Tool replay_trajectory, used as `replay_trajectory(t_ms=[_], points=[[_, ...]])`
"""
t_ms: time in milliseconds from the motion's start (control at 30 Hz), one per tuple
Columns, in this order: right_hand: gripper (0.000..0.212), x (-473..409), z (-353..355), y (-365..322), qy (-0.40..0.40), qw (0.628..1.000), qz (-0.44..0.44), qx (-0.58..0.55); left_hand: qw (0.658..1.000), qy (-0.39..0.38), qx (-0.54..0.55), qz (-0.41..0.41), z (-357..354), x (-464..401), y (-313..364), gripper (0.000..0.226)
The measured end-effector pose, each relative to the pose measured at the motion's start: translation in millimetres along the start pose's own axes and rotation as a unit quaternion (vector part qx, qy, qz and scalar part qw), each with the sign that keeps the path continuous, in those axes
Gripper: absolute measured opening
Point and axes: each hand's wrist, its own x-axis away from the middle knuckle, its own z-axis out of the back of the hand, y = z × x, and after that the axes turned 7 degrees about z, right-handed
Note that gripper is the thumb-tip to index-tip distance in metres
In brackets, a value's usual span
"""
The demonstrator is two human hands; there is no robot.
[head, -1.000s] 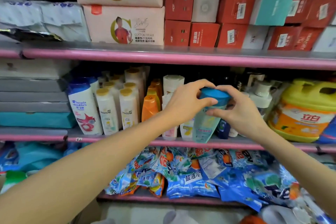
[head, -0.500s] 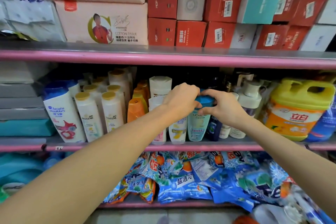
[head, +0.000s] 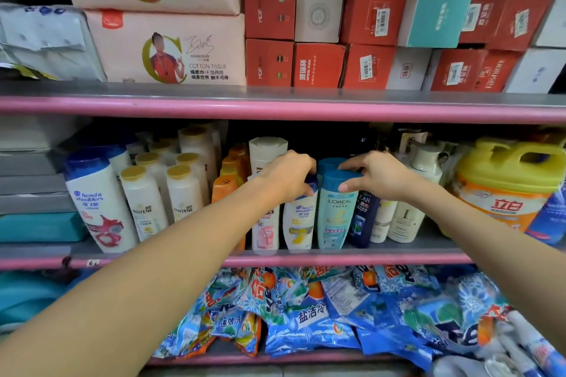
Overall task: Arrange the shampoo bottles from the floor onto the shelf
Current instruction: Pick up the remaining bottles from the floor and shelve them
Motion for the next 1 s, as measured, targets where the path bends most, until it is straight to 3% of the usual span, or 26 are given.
replay_trajectory(t_ms=[567,633,767,833,1000], points=[[0.051,-1.0,6.0,-4.2,-0.022,0.999,-0.010,-0.040,0.999,-0.017,0.031,-0.026,1.2,-6.6,-5.1,0.045],[0.041,-2.1,6.2,-5.0,0.019,0.995,-0.017,-0.094,0.999,-0.018,0.035,-0.026,1.0,-6.6,-5.7,0.045],[0.015,-7.2,2.1,-7.3,0.190,0.977,-0.026,-0.098,0.999,-0.021,0.043,-0.024,-0.1,-5.7,-6.7,0.045],[0.020,-13.0,2.5,-7.0,0.170,0.982,-0.018,-0.075,0.999,-0.018,0.042,-0.026,-0.8,-5.4,-6.6,0.045],[0.045,-36.5,12.6,-10.5,-0.012,0.998,-0.028,-0.048,0.999,-0.013,0.039,-0.020,-2.3,-6.5,-6.9,0.045]])
